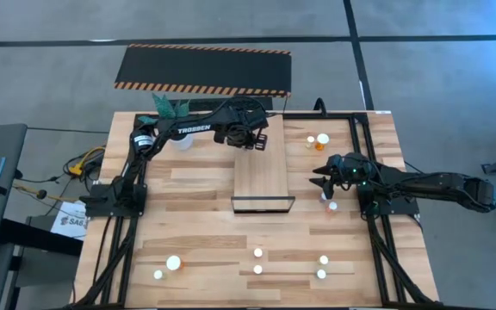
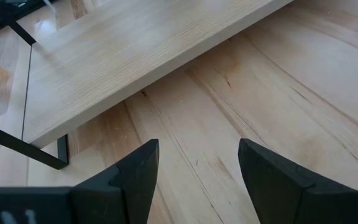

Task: Pick and place medicine bottles onto shelf by color
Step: Put the top left blue pill bottle on the shelf, then put the bottom left yellow pill bottle on the shelf

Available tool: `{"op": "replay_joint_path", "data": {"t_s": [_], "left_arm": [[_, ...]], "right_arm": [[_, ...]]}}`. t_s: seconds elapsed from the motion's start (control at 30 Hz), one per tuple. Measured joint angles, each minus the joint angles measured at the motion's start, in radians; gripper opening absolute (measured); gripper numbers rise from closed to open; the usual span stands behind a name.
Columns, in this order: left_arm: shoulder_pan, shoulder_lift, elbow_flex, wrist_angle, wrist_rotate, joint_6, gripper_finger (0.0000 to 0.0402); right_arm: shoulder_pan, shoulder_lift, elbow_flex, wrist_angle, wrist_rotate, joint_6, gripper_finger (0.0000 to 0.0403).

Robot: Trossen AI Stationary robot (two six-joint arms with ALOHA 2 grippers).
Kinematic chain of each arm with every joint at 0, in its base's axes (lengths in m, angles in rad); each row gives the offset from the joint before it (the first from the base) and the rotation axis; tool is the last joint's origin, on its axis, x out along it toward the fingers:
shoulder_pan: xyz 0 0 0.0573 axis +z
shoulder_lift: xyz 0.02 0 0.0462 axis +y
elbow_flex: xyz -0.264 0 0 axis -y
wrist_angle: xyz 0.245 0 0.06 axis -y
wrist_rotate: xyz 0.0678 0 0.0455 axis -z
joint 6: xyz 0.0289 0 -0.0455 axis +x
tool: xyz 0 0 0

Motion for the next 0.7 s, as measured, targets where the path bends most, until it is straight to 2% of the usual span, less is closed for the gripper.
{"op": "replay_joint_path", "data": {"t_s": [0.7], "left_arm": [[0.000,0.001,0.000,0.006,-0.015,0.008,0.0209]], "right_arm": [[0.000,0.000,0.000,0.000,0.000,0.000,0.0246]]}}
